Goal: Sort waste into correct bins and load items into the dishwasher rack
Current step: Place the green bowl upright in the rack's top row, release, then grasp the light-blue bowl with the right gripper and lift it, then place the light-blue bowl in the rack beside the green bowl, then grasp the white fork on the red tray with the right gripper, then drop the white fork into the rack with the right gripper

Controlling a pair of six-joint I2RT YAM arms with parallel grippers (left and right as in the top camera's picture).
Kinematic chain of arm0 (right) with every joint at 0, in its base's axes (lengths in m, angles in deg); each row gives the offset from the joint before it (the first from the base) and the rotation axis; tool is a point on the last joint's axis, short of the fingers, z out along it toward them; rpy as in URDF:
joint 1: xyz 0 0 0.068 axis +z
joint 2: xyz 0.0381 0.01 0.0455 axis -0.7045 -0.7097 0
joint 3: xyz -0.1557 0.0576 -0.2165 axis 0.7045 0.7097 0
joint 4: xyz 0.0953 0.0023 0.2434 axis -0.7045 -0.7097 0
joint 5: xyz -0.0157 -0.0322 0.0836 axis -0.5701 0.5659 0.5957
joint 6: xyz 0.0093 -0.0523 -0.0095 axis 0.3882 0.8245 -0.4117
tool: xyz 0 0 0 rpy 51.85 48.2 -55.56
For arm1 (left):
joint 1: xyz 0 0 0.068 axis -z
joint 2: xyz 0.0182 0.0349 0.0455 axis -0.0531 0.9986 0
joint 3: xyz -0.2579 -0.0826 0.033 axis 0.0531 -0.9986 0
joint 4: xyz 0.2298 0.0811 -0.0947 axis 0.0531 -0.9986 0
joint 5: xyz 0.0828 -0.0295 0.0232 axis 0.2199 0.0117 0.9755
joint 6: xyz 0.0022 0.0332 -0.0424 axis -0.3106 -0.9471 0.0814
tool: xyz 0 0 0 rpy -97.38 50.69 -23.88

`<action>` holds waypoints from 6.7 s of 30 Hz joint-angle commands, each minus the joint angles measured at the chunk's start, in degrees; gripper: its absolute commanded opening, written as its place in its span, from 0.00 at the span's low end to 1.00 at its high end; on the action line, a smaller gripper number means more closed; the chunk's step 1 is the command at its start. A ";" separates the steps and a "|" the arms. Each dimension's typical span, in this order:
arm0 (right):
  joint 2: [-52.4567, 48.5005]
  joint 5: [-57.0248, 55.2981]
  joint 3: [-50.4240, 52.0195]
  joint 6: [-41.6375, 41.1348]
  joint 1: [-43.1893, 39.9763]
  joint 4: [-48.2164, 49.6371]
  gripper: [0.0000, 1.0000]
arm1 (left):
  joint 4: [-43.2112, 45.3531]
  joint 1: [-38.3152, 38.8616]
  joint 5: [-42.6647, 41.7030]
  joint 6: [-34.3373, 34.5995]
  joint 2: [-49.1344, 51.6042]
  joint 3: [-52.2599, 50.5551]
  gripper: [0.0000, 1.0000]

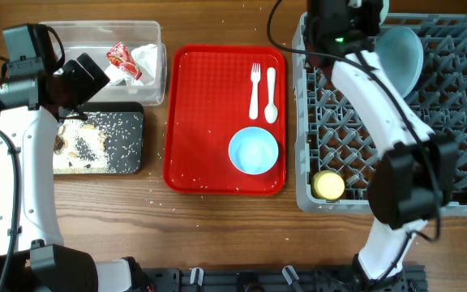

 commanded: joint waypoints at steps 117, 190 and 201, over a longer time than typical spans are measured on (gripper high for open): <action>11.93 20.35 28.61 -39.80 14.29 -40.11 0.37 | 0.04 -0.20 -0.09 0.13 -0.07 0.42 1.00; -20.87 73.11 -17.07 -44.04 9.01 -36.28 0.04 | 0.04 -0.20 -0.09 0.13 -0.07 0.42 1.00; 15.80 45.22 -16.90 -47.98 -3.37 -69.68 0.04 | 0.04 -0.20 -0.09 0.13 -0.07 0.42 1.00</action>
